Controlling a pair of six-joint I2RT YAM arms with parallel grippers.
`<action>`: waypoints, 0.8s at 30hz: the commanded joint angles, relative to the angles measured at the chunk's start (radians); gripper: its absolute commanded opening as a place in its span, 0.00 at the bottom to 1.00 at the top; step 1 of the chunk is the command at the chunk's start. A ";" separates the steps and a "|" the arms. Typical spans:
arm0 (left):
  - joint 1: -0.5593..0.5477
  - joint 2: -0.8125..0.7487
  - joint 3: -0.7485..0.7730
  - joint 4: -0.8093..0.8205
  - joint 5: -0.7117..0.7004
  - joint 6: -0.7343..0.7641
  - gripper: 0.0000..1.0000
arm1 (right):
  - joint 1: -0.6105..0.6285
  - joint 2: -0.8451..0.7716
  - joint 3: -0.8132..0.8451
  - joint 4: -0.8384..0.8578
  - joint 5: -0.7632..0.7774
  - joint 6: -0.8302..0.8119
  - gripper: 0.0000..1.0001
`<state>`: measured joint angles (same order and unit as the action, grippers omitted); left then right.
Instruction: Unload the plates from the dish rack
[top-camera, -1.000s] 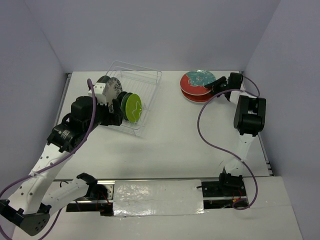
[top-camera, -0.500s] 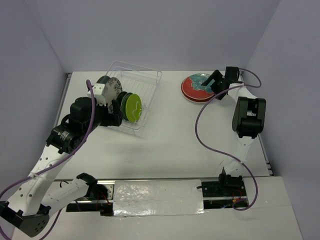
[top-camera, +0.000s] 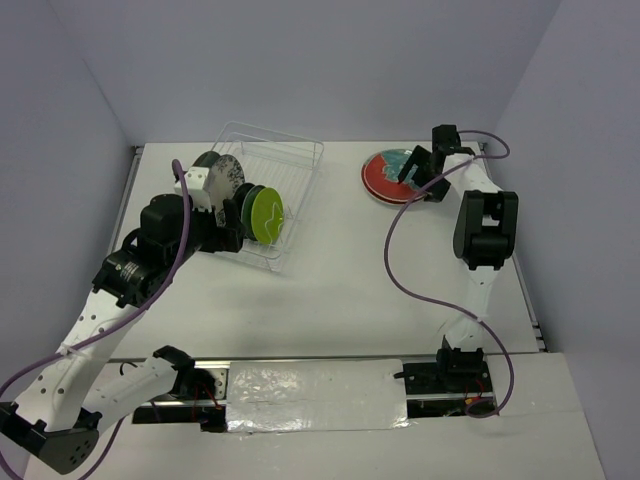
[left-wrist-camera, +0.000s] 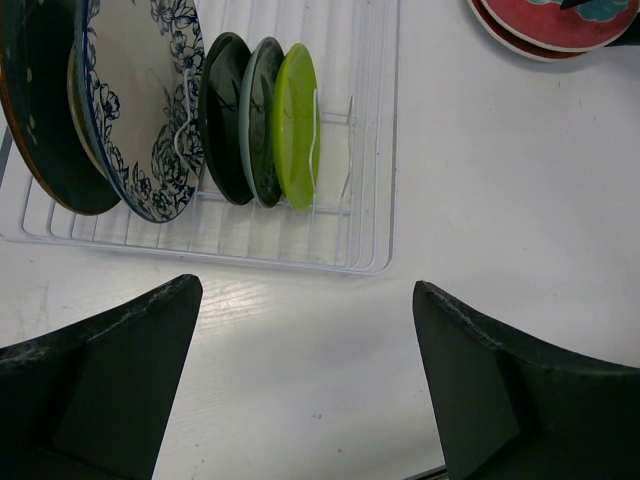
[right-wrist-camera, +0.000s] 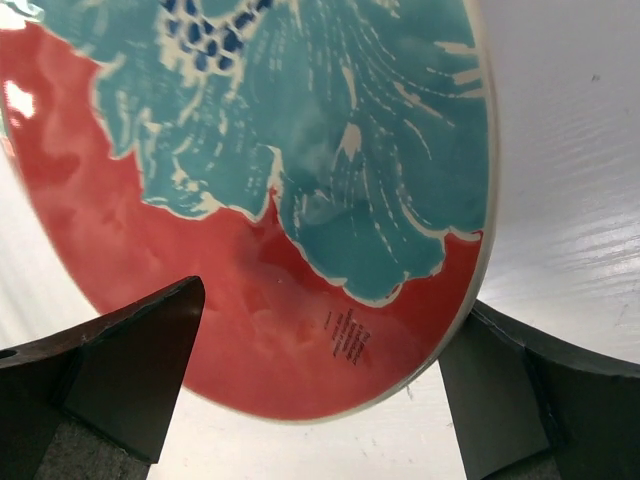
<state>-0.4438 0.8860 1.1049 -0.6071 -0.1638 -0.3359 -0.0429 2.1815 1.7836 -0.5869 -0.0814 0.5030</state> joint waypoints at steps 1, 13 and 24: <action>0.005 -0.012 0.018 0.018 -0.016 0.020 0.99 | 0.026 0.014 0.076 -0.036 0.043 -0.037 1.00; 0.005 -0.005 0.016 0.018 0.001 0.023 1.00 | 0.038 0.057 0.140 -0.096 -0.037 -0.092 1.00; 0.004 0.014 0.024 0.017 -0.025 0.017 1.00 | 0.038 0.021 0.099 -0.085 -0.071 -0.087 1.00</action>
<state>-0.4438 0.8925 1.1049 -0.6083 -0.1665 -0.3359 -0.0154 2.2349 1.8671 -0.6903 -0.1467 0.4282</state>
